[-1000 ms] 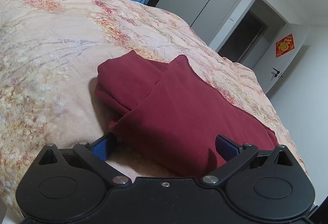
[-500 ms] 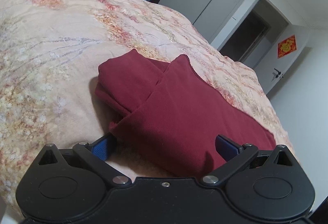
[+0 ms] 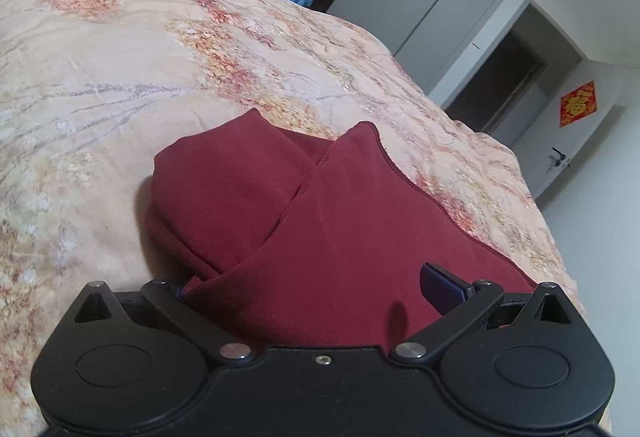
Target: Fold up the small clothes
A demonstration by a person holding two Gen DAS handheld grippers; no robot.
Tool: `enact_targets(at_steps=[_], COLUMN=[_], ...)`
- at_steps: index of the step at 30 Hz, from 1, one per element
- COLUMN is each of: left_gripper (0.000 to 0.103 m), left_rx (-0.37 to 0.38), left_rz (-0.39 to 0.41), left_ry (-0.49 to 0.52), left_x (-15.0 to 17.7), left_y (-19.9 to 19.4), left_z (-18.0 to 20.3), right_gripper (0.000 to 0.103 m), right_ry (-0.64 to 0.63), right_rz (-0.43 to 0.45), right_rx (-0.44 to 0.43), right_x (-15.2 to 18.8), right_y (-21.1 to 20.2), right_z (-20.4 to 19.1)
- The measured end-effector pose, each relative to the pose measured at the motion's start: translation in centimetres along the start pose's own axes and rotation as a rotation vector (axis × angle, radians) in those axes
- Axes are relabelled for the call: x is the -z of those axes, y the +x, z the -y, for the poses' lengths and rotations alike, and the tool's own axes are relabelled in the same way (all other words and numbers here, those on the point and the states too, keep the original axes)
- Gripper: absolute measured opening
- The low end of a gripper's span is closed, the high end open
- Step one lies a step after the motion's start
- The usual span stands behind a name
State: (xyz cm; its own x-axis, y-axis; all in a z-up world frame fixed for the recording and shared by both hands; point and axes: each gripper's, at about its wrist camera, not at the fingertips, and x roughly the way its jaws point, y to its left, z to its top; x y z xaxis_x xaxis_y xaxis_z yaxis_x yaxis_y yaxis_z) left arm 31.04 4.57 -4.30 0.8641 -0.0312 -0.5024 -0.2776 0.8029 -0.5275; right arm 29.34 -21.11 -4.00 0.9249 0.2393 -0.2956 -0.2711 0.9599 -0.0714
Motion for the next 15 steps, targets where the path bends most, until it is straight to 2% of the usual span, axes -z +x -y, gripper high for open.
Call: enact_targets(at_steps=[4, 7, 9, 12, 15], left_gripper=[0.090, 0.072, 0.051, 0.043, 0.029], left_rx=[-0.035, -0.050, -0.061, -0.048, -0.034], left_rz=[0.047, 0.088, 0.100, 0.101, 0.107], left_ry=[-0.005, -0.048, -0.076, -0.125, -0.099], left_x=[0.4, 0.6, 0.5, 0.1, -0.3], left_y=[-0.5, -1.1, -1.3, -1.4, -1.6], left_z=[-0.1, -0.7, -1.1, -1.6, -1.0], right_gripper=[0.103, 0.103, 0.103, 0.103, 0.103], right_ry=[0.000, 0.003, 0.004, 0.004, 0.003], right_rz=[0.000, 0.001, 0.002, 0.002, 0.002], right_rx=[-0.001, -0.002, -0.001, -0.001, -0.001], right_x=[0.0, 0.0, 0.1, 0.1, 0.0], right_y=[0.0, -0.1, -0.2, -0.2, -0.1], right_z=[0.0, 0.1, 0.1, 0.1, 0.1])
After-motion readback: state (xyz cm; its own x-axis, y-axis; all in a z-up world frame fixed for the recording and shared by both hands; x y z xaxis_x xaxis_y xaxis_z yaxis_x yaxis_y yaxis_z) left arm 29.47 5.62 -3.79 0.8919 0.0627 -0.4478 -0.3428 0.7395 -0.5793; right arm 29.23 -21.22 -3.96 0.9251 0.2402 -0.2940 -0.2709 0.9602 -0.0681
